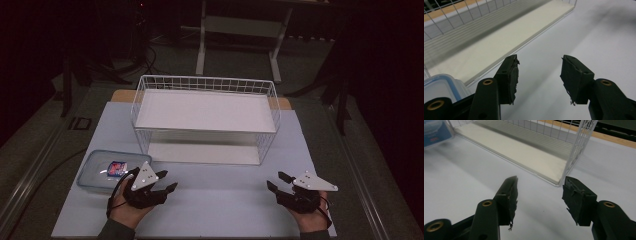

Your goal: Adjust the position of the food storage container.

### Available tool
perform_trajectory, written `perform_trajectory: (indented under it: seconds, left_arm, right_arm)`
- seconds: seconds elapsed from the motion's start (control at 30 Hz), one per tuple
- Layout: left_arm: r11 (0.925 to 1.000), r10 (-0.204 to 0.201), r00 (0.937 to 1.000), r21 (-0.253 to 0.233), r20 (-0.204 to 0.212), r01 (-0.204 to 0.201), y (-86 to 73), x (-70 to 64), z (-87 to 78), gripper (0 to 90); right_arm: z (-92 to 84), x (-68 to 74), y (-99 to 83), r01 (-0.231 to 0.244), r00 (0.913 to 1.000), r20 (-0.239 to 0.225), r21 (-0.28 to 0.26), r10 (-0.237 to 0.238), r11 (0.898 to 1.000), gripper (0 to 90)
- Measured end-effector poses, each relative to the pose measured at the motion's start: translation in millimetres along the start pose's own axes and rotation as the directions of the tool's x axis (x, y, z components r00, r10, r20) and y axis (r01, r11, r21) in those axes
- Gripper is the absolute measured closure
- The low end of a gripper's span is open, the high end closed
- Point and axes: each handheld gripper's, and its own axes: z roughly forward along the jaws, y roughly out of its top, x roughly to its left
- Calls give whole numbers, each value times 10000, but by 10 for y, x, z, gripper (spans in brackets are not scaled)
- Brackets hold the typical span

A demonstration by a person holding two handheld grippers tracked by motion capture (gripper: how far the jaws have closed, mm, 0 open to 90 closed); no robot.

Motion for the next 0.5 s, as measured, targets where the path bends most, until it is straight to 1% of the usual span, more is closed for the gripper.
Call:
perform_trajectory:
  seconds: [0.17, 0.27, 0.37, 0.5]
  left_arm:
    - [9999, 1, 10000, -117, -73, -1, 3, 15, -28, 467]
    - [9997, -77, 9999, -231, -103, 74, 0, 34, -55, 467]
    - [9990, -182, 9995, -412, -277, 171, 2, 61, -94, 462]
    - [9980, -368, 9982, -526, -473, 343, -2, 132, -162, 464]
  right_arm:
    - [0, 4, 3, 106, 9999, -37, -59, -106, 9999, 423]
    - [3, -5, 5, 96, 10000, -19, -122, -96, 9999, 422]
    - [9, -11, 7, 123, 9999, -2, -115, -123, 9999, 416]
    - [19, -14, 5, 154, 9999, 17, -115, -154, 9998, 408]
